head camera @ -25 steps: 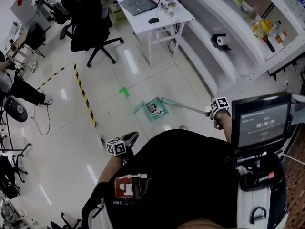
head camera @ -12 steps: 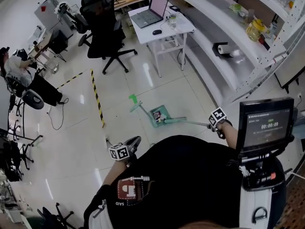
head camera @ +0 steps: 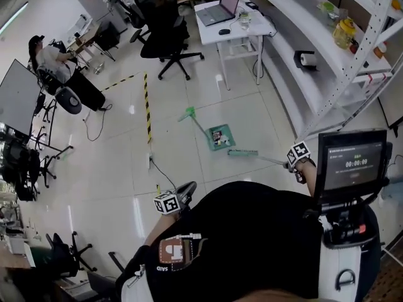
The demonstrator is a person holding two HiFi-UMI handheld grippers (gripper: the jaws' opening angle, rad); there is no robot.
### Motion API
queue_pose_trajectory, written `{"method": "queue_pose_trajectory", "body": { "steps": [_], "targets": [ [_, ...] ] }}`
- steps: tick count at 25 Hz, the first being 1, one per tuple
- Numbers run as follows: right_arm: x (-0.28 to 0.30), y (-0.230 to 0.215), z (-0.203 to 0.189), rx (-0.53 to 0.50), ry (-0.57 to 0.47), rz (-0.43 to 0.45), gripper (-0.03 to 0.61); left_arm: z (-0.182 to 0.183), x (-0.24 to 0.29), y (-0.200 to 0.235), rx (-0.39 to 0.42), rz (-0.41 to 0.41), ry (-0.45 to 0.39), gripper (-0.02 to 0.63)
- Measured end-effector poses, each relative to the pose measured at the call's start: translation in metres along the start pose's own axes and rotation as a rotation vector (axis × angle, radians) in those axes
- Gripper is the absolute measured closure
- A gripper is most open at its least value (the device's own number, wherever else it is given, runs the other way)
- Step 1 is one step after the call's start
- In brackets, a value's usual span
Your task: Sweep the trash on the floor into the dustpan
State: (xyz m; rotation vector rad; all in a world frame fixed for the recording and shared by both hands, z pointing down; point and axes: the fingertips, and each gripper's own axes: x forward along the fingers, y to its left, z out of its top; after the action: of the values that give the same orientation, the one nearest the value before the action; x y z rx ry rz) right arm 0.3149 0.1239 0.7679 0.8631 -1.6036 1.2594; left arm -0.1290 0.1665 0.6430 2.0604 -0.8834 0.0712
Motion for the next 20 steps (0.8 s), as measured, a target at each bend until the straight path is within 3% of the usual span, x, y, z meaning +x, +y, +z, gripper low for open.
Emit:
{"method": "queue_pose_trajectory", "body": {
  "steps": [6, 11, 13, 18, 20],
  "targets": [
    [0.03, 0.06, -0.052, -0.077, 0.074, 0.0, 0.485, -0.049, -0.082, 0.01, -0.051, 0.066, -0.042, 0.615],
    [0.04, 0.076, -0.069, -0.117, 0.121, 0.049, 0.485, -0.061, -0.082, 0.003, -0.057, 0.069, -0.048, 0.615],
    [0.044, 0.096, -0.083, -0.126, 0.136, 0.053, 0.486, -0.07, -0.094, 0.006, -0.063, 0.045, -0.033, 0.615],
    [0.062, 0.223, -0.162, -0.05, 0.106, 0.003, 0.485, -0.108, -0.206, 0.042, -0.027, -0.083, 0.064, 0.615],
    [0.064, 0.237, -0.174, -0.015, 0.093, 0.002, 0.486, -0.109, -0.216, 0.044, 0.007, -0.113, 0.104, 0.615]
  ]
}}
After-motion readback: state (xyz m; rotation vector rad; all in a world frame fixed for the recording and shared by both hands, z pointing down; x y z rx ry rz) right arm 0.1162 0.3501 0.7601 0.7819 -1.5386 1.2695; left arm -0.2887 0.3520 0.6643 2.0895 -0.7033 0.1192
